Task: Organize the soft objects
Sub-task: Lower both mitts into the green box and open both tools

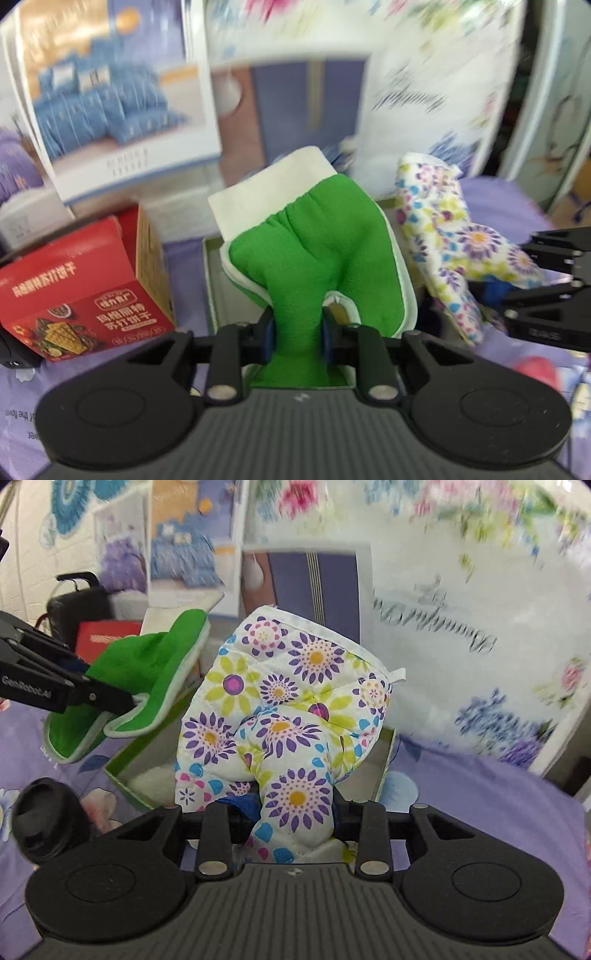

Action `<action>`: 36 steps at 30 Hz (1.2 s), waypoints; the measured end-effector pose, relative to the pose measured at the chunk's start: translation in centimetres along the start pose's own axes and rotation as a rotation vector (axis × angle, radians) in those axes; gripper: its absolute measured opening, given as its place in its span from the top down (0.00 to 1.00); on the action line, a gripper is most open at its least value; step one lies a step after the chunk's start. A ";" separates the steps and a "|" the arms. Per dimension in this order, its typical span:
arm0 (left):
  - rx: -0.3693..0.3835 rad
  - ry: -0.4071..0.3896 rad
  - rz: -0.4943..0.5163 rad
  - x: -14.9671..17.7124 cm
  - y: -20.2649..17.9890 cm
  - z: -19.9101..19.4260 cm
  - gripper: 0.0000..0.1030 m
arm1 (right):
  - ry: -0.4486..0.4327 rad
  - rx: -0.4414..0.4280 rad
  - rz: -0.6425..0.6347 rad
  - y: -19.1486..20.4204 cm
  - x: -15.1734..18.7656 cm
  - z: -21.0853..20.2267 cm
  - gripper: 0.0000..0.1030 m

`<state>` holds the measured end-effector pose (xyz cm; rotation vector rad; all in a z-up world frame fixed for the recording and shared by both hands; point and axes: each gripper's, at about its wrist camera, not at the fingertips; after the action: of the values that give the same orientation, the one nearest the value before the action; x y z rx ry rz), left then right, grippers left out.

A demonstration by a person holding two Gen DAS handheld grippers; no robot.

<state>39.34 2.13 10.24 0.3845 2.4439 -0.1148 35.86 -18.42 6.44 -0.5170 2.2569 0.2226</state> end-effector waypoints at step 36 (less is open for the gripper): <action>-0.079 -0.013 0.001 2.2 0.0 -4.6 0.34 | 0.035 0.079 0.074 1.1 -2.3 -1.1 0.35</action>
<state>34.95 3.48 12.48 0.3495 2.4273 -0.0204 36.00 -17.11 8.91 -0.3995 2.3114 0.1616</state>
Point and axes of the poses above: each gripper's, at about its wrist camera, not at the fingertips, and z roughly the way its jaws point, y to its left, x to its underside, and after that the axes turned 3 degrees about y, right-handed
